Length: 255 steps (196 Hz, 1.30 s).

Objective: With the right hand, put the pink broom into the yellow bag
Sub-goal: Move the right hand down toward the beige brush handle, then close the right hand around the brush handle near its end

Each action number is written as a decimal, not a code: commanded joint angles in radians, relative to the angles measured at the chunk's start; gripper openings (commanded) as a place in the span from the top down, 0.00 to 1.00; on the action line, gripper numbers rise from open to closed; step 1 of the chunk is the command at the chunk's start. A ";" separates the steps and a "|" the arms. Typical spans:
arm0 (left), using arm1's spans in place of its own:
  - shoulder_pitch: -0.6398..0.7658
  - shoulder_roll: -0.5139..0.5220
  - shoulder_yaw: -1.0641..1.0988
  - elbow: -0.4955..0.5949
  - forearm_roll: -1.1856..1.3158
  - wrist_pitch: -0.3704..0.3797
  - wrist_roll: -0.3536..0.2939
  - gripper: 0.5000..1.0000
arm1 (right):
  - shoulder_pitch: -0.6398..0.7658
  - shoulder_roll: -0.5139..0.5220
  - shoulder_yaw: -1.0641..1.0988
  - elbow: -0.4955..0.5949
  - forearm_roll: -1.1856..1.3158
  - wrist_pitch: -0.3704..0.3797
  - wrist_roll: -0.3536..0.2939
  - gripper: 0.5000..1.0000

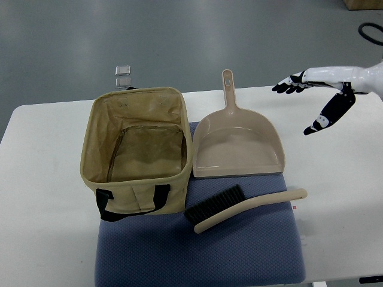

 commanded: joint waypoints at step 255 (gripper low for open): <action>0.000 0.000 0.001 0.002 0.000 0.003 0.000 0.00 | -0.447 0.242 -0.033 -0.010 -0.248 -0.237 0.008 0.55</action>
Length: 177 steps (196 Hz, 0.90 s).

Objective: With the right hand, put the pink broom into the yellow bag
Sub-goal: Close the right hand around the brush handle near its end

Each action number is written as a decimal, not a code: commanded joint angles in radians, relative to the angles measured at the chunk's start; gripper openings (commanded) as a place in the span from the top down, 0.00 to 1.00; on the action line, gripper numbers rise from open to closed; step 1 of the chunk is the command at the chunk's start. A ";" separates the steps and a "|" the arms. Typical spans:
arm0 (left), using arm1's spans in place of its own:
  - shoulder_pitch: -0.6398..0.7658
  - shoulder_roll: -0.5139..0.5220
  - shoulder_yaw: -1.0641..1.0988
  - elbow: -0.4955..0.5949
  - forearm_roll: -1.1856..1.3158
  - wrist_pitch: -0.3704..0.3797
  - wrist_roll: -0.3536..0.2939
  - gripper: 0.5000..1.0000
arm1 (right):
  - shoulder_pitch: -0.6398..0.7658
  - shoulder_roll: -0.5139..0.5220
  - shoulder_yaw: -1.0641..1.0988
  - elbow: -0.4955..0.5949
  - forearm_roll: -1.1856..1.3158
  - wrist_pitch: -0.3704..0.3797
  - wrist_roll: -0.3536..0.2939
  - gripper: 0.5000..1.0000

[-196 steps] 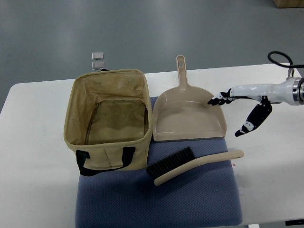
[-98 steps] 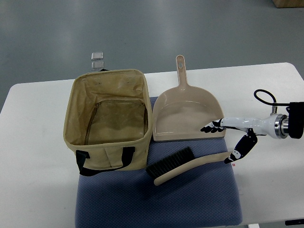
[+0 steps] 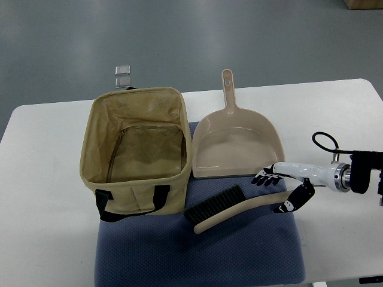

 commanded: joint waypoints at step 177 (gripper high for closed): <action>0.000 0.000 0.000 0.003 0.000 0.001 0.000 0.00 | -0.034 0.064 0.000 -0.061 -0.079 -0.010 0.016 0.86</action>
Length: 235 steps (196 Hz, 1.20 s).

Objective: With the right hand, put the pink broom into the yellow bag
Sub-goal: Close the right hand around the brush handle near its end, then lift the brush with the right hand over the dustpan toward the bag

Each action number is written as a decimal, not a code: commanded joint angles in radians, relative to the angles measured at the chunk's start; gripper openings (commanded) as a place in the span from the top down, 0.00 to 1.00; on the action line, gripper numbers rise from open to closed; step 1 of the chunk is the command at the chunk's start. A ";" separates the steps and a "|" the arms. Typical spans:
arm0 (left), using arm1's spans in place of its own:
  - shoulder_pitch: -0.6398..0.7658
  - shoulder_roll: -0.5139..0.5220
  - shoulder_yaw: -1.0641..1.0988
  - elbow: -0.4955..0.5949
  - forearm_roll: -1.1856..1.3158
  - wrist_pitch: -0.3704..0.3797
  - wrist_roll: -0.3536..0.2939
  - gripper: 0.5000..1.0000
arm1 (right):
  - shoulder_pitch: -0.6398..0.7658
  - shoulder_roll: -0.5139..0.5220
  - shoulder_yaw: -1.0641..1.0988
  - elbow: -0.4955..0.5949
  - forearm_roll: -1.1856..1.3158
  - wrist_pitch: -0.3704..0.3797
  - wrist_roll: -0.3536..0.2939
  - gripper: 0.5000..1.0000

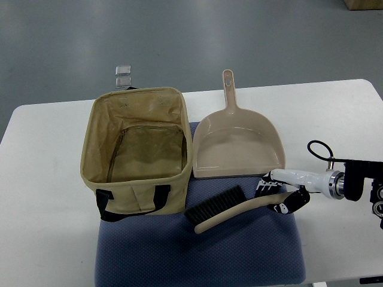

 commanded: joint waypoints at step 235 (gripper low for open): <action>0.000 0.000 0.002 0.000 0.000 -0.002 0.000 0.00 | 0.307 -0.299 0.321 0.023 0.247 0.170 0.034 1.00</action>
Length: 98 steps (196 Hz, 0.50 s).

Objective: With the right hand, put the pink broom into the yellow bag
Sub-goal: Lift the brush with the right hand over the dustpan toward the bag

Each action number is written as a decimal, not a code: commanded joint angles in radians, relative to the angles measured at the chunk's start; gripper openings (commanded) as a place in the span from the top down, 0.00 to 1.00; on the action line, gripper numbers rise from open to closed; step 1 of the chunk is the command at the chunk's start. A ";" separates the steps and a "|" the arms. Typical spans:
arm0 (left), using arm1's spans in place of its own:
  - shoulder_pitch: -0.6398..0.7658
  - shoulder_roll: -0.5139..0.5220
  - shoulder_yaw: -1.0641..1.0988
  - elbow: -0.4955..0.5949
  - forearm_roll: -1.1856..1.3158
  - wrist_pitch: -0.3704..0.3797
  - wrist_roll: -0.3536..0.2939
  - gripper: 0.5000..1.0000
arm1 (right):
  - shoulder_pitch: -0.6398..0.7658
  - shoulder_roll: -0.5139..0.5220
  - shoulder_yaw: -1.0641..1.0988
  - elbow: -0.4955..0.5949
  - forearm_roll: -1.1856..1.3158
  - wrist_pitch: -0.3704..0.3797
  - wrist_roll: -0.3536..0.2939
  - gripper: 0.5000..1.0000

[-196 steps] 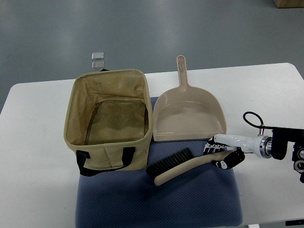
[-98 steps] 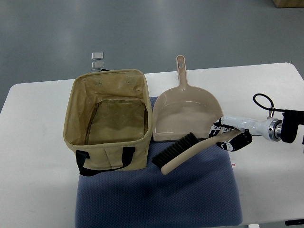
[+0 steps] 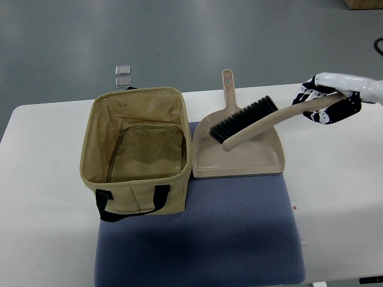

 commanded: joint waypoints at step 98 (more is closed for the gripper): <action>0.000 0.000 0.000 -0.003 0.002 0.000 0.000 0.00 | 0.356 0.280 -0.087 -0.165 -0.061 0.051 -0.046 1.00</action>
